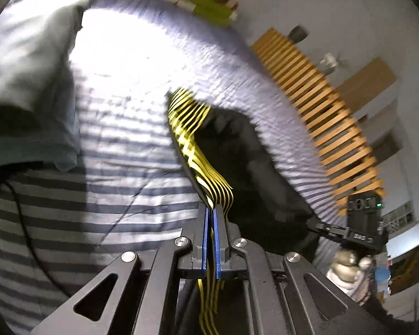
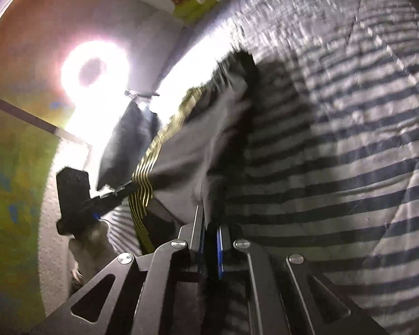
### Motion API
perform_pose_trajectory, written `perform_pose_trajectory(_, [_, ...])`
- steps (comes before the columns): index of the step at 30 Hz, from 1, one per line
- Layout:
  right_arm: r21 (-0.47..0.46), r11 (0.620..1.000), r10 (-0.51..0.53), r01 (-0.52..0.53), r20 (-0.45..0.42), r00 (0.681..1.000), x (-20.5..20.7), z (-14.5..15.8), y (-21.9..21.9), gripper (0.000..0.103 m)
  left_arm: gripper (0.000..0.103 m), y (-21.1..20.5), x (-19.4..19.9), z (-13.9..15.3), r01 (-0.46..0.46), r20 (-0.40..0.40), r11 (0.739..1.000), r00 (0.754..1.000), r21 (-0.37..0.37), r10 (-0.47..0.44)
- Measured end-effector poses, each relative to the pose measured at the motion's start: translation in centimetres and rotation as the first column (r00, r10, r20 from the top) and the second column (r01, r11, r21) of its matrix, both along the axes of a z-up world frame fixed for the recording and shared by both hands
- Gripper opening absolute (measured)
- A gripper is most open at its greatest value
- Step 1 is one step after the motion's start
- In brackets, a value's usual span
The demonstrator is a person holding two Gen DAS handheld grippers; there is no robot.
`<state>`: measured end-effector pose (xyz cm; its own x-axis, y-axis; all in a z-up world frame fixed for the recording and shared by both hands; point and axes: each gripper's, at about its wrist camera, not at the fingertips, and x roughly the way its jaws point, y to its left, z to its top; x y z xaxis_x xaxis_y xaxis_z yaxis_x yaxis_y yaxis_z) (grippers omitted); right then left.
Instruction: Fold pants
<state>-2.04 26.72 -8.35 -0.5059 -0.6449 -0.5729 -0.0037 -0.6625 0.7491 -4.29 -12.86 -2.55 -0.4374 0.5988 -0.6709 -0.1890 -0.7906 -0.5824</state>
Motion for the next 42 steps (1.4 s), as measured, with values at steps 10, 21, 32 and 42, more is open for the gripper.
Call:
perform_pose_trajectory(10, [-0.023, 0.999, -0.052, 0.048, -0.268, 0.962, 7.5, 11.9, 1.5, 0.006, 0.003, -0.1, 10.4, 12.9, 0.029, -0.24, 0.995, 0.971, 0.1, -0.004])
perform_pose_trajectory(21, [0.023, 0.999, -0.014, 0.026, -0.425, 0.905, 20.2, 18.7, -0.2, 0.005, 0.003, 0.3, 24.1, 19.1, 0.069, -0.314, 0.995, 0.949, 0.074, -0.042])
perform_pose_trajectory(32, [0.041, 0.998, -0.027, 0.037, -0.219, 0.975, 13.7, 11.4, -0.6, 0.005, 0.003, -0.8, 14.6, 9.1, -0.002, -0.038, 0.996, 0.999, 0.087, 0.005])
perform_pose_trajectory(42, [0.039, 0.995, -0.089, 0.089, 0.007, 0.996, -0.1, 0.8, 2.4, 0.005, 0.003, -0.7, -1.0, -2.1, -0.09, 0.149, 0.991, 0.986, 0.097, 0.075])
